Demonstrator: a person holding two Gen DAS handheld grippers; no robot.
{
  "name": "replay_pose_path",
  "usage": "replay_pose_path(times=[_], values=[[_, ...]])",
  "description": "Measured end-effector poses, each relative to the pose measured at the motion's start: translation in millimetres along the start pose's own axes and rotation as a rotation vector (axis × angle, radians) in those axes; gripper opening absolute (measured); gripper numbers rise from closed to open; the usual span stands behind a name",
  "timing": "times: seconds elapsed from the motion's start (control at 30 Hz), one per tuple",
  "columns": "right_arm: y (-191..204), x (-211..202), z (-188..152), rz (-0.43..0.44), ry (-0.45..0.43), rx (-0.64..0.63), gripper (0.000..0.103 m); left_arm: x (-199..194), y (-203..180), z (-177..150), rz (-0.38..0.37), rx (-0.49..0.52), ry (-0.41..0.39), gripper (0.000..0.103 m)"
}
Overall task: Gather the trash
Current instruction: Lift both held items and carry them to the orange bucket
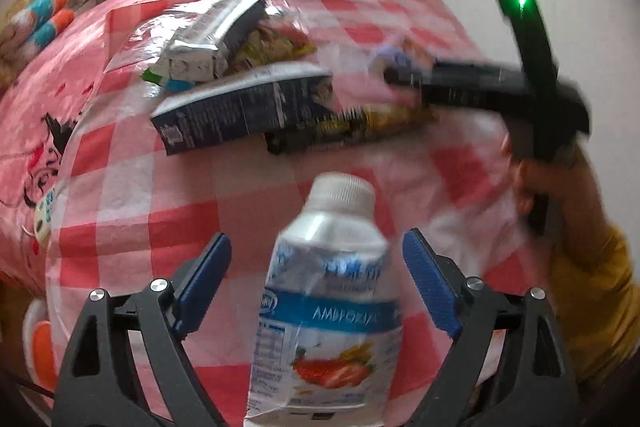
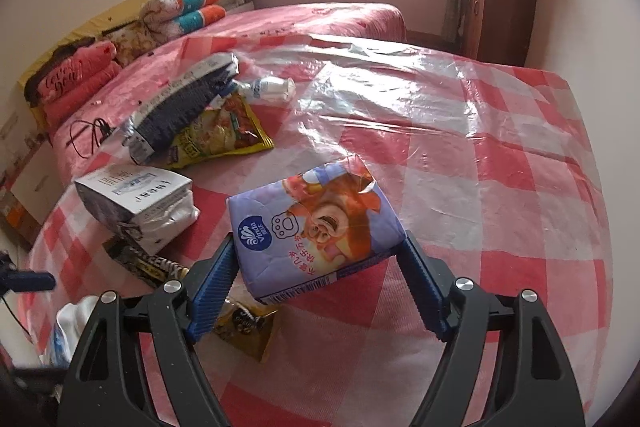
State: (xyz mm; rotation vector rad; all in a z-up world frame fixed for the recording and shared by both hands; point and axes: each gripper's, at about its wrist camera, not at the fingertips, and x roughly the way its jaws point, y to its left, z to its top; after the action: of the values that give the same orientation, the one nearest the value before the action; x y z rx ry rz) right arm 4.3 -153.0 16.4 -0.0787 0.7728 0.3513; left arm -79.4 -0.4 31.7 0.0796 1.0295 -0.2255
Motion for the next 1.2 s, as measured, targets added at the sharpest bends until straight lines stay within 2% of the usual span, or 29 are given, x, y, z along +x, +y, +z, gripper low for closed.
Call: replay_pose_path(times=[0.13,0.23,0.33,0.7,0.97,1.2], values=[[2.7,-8.4,-1.3,0.02,-0.022,0.0,0.078,10.7,-7.1,-10.0,0.009,0.049,0.028,0.088],[5.6,-12.1,-3.6,0.033,-0.03,-0.001,0.078,20.3,-10.5,-15.1,0.048,0.078,0.039,0.088],[9.3,-15.8,-6.9,0.052,-0.029,0.003,0.078,19.6,-8.2,-18.3,0.04,0.044,0.018,0.079],[38.2,-27.2,-29.2,0.09,-0.032,-0.003,0.078,4.8,7.2,-28.3,-0.009,-0.069,-0.046,0.079],[70.3,-41.1,-45.6,0.154,-0.055,-0.008,0.078,-24.0,35.1,-40.1,-0.046,-0.172,-0.137,0.079],[104.2,-46.4,-62.5,0.183,-0.025,-0.043,0.078,-43.1,63.6,-57.2,-0.069,-0.255,-0.187,0.079]])
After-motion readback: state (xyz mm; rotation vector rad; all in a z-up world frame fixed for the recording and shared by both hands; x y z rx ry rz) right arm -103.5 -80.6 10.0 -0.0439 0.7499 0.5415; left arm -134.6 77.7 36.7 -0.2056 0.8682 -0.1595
